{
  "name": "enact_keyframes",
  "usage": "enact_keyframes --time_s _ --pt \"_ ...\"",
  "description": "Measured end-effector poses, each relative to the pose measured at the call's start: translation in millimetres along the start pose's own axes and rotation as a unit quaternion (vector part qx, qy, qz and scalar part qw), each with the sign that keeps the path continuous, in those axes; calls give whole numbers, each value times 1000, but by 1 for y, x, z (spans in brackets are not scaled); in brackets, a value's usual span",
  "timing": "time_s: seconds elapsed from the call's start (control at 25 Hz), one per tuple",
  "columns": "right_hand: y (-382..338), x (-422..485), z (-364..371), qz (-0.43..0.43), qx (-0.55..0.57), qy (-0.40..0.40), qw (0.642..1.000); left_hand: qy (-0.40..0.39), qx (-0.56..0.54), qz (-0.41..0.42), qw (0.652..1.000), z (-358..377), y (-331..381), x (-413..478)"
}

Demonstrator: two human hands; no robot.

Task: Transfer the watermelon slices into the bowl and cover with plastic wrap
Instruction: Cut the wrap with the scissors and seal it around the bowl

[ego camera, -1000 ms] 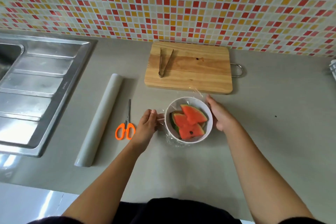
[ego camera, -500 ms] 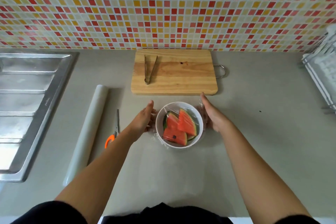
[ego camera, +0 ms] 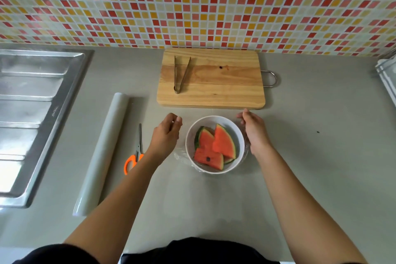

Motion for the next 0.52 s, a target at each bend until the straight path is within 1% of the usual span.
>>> enact_keyframes --time_s 0.08,0.16,0.2,0.24,0.32,0.4,0.48,0.52 --pt "1 0 1 12 8 -4 1000 17 21 8 1000 2 3 2" --pt "-1 1 3 43 -3 -12 999 17 -41 -28 999 6 3 7" --pt "-2 2 3 52 -16 -8 998 12 -79 -50 996 9 2 8" --pt "-3 2 2 52 -27 2 998 7 -92 -60 994 11 2 9" --pt "-5 1 1 32 -45 26 998 2 -37 -43 998 12 1 10" --pt "-7 0 0 -6 -71 46 996 -1 9 -22 1000 13 1 9" --pt "-5 -2 2 -27 -92 56 994 5 15 -16 1000 16 0 8" --pt "-3 -2 4 -21 -87 59 994 12 19 -13 1000 17 -1 8"
Point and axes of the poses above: each hand's wrist, its own x-axis towards the middle knuckle, its own z-axis out of the palm, y = z × x, the point moved 4 cm from there along x, towards the middle knuckle, and after that the axes turned 9 degrees about z, right-handed, at the moved point
